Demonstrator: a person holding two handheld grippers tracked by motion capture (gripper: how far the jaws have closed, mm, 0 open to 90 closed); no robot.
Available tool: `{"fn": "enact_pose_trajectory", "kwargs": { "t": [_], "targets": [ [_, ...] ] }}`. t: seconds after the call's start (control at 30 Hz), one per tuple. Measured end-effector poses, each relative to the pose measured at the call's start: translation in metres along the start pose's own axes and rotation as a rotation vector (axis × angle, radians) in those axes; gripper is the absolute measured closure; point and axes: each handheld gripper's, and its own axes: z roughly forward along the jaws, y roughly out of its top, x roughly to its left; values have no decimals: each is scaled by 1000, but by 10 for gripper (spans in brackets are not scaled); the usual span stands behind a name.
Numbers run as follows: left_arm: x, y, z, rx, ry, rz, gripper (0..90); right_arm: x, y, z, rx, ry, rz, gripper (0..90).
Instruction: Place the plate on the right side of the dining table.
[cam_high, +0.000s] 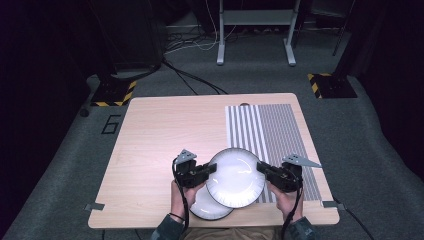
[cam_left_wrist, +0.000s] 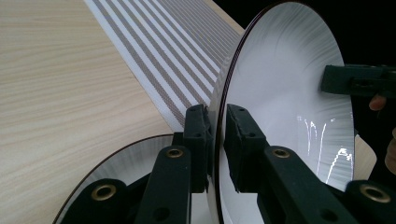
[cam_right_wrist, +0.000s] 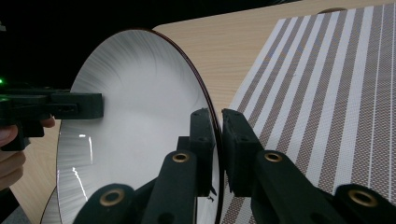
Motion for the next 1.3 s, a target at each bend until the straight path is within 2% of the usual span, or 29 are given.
{"fn": "enact_pose_trajectory", "kwargs": {
  "t": [0.6, 0.67, 1.3],
  "targets": [
    [-12, 18, 21, 17, -26, 33, 790, -17, 9, -13, -23, -39, 12, 829],
    [-14, 20, 23, 18, -27, 34, 790, -19, 11, -15, -25, -47, 2, 829],
    [-19, 34, 44, 35, -63, 33, 789, -34, 27, -23, -29, -68, 13, 824]
  ]
}}
